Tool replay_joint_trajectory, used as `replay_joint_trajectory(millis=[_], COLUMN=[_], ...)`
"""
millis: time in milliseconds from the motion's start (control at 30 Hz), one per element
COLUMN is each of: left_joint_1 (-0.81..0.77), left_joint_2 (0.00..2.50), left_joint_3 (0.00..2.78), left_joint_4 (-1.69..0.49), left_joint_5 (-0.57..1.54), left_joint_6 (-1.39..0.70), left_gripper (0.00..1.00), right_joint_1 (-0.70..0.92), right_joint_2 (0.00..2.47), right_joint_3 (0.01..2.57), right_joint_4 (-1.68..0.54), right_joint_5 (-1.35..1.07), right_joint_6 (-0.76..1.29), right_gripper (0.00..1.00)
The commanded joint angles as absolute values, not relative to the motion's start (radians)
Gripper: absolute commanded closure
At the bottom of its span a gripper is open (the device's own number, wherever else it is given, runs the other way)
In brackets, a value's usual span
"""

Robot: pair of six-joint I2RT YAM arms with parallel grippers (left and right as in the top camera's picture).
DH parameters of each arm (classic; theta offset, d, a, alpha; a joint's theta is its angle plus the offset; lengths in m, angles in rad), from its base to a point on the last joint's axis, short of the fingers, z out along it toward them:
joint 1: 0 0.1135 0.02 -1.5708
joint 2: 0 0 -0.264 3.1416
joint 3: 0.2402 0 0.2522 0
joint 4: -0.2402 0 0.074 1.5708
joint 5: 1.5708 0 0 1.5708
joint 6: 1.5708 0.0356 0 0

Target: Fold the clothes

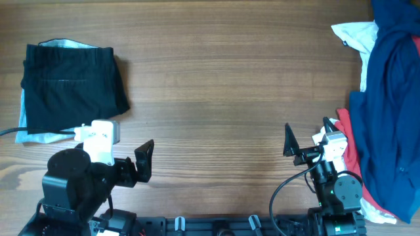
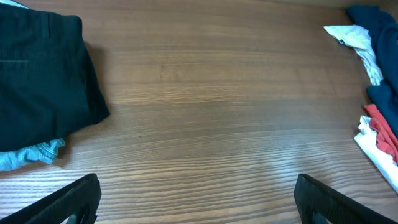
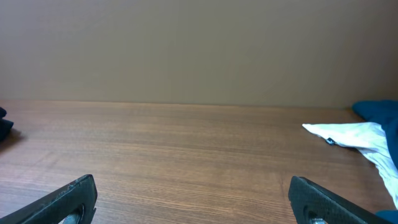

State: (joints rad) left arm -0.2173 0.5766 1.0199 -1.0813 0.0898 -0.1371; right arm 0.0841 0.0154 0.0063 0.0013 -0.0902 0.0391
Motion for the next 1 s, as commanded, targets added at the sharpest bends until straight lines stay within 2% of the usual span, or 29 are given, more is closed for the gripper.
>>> replay_joint_trajectory(millis=[0,400,633,967], left_joint_1=[-0.225,-0.220,-0.055,-0.024], left_joint_2=[0.576,0.561,0.440,0.096], left_joint_3=[1.011,1.011,0.916,0.400], left_joint_4=[-1.079,-1.082,-1.104,-0.704], left_joint_5=[0.077,0.076,0.073,0.105], left_joint_6=[-0.146,-0.145,-0.132,-0.140], left_gripper=[0.00,0.00,0.00,0.00], right_joint_1=[0.081,0.081,0.081,0.081], right_joint_2=[0.011,0.011,0.011,0.011], right_joint_3=[0.005,0.005,0.005,0.005], right_joint_4=[0.007,0.007,0.007,0.007], right_joint_5=[-0.113,-0.112,-0.112,-0.112], right_joint_6=[0.027,0.027,0.026,0.026], right_gripper=[0.00,0.00,0.00,0.00])
